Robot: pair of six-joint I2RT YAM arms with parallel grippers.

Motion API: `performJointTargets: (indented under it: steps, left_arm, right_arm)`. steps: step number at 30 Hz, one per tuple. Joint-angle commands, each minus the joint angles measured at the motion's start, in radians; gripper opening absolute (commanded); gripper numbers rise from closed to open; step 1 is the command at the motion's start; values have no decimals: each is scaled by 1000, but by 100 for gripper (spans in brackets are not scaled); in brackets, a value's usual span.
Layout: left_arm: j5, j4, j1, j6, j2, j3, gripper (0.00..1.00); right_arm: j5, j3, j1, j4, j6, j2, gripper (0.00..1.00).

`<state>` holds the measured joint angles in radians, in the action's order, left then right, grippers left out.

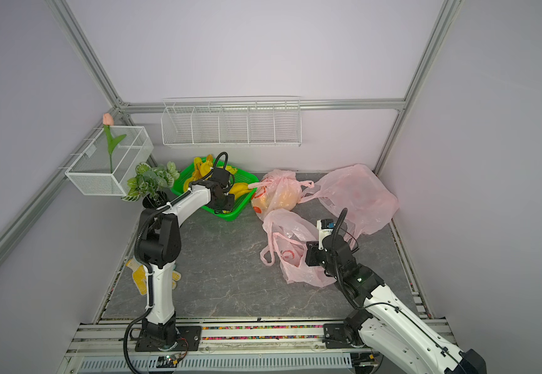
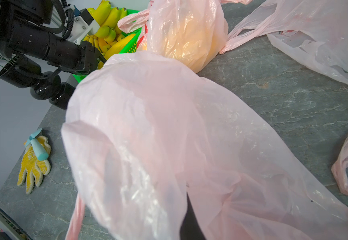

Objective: Place the banana into a plastic bag & tie a knot
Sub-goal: Pick up the banana from the basket.

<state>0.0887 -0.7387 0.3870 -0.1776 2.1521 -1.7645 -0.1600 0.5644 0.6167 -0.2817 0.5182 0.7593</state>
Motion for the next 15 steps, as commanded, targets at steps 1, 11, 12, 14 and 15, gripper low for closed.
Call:
performJointTargets:
  steps: [1,11,12,14,15]
  left_arm:
    - [-37,-6,49,-67,-30,19,26]
    - [16,49,89,-190,-147,114,21]
    - [31,61,89,-194,-173,134,21]
    - [58,78,89,-200,-219,163,19]
    - [74,88,89,-200,-243,178,19]
  right_arm:
    - [-8,-11,-6,-8,-9,-11,8]
    - [-4,-3,-8,-25,-7,-27,8]
    - [-5,-3,-9,-27,-9,-29,8]
    - [-3,3,-9,-32,-10,-34,8]
    - [-1,7,-9,-36,-11,-33,8]
